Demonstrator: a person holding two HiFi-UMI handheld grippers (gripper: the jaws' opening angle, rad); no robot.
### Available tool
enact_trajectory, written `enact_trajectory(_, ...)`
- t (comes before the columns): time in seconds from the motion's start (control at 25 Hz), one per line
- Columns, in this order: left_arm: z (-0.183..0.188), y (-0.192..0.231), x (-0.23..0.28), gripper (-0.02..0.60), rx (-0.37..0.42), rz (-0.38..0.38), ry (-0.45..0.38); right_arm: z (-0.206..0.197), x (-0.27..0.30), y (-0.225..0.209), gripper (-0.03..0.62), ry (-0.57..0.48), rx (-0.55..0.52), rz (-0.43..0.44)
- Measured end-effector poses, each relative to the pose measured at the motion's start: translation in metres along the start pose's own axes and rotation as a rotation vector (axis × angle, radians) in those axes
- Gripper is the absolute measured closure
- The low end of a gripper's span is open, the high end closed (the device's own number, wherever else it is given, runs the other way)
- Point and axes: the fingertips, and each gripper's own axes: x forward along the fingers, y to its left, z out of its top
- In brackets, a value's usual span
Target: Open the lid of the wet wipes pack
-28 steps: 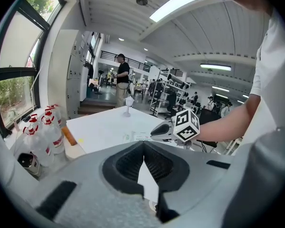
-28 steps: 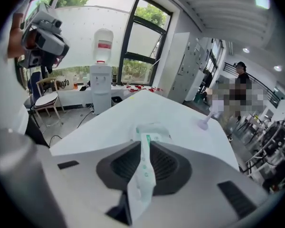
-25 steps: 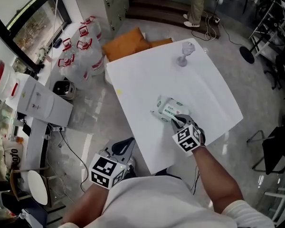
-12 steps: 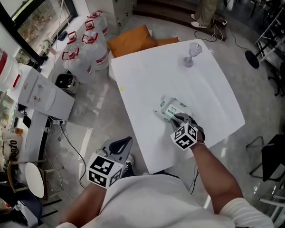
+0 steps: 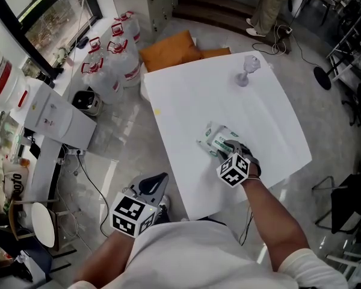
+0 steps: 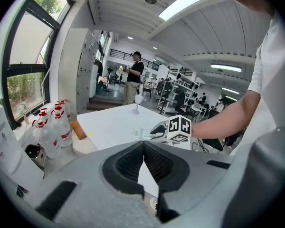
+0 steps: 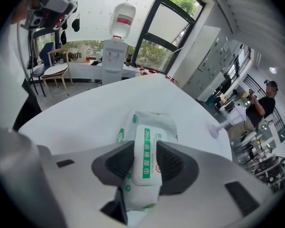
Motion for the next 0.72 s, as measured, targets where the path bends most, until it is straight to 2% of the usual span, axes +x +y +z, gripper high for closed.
enact_trajectory(0.16,-0.001,-0.006,0.002,0.574,0.003,-0.010,0.005,-0.001,-0.001,-0.001,0.446,-0.010,0.041,0.050)
enact_trajectory(0.24,-0.001,-0.007,0.002,0.572,0.004,-0.013,0.004,0.002,-0.004,0.002,0.496,-0.022,0.049,0.074)
enact_trajectory(0.32,-0.002,-0.007,0.001,0.574,0.006,-0.016,0.004,0.005,-0.006,0.003,0.521,-0.032,0.061,0.081)
enact_trajectory(0.72,-0.004,-0.014,0.004,0.572,0.014,-0.038,0.009,0.008,-0.015,-0.007,0.551,-0.087,0.207,0.134)
